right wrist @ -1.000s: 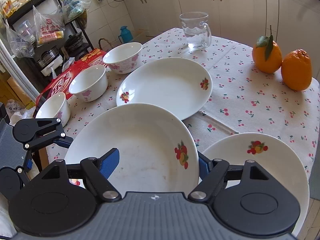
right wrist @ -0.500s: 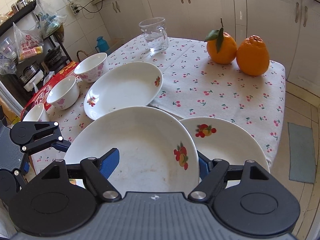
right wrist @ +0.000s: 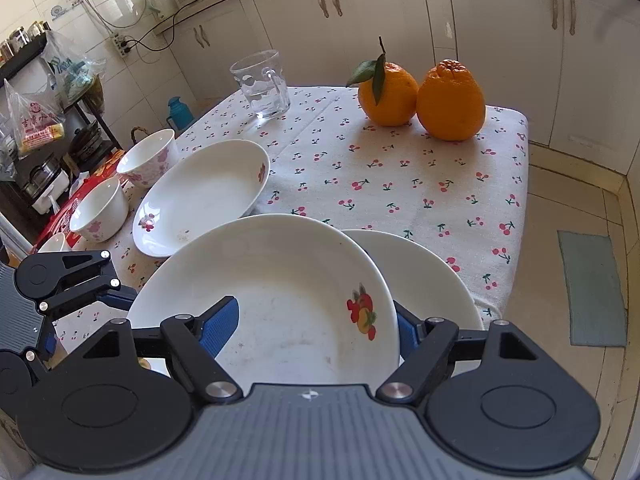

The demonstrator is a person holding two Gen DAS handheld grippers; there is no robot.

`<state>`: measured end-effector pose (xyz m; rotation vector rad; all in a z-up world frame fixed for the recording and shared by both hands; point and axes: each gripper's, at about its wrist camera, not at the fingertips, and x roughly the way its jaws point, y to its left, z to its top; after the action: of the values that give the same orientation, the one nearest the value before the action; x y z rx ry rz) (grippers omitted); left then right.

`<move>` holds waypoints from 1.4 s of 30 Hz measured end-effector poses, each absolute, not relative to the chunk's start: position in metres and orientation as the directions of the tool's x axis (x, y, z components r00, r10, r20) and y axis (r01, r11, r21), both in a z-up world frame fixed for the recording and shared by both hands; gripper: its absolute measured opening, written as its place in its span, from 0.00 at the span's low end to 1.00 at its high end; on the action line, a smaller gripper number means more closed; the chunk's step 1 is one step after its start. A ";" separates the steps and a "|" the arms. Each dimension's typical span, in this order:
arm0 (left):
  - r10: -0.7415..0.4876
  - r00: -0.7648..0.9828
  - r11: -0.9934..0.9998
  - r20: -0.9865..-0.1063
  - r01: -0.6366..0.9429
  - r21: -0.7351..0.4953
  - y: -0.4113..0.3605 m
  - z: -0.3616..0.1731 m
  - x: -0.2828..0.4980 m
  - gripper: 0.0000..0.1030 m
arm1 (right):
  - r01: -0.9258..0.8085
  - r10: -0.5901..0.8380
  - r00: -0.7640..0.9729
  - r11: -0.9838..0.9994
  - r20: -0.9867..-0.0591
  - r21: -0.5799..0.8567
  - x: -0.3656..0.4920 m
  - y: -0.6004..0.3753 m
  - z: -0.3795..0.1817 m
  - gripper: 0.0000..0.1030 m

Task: Organize plates and bowls
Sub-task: 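Lift the large plate with the right tool and carry it over the stained plate, then lower the large plate onto the stained plate and open the right tool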

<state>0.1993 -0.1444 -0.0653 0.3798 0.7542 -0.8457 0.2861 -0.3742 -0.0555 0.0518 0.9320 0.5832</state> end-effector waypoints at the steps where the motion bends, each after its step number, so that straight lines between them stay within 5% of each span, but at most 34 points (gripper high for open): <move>1: -0.532 0.431 0.618 -0.729 0.786 0.014 -0.146 -0.065 0.200 0.83 | -0.446 0.493 0.456 0.847 -0.741 0.289 0.287 -0.376 -0.056 0.81; 42: -0.563 0.413 0.598 -0.716 0.802 -0.007 -0.163 -0.078 0.220 0.89 | -0.293 0.365 0.520 0.925 -0.772 0.240 0.245 -0.411 -0.058 0.81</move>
<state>0.2200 -0.1632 -0.0783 0.3643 0.7422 -0.8819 0.2445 -0.4109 -0.0580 0.0835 0.9456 0.3950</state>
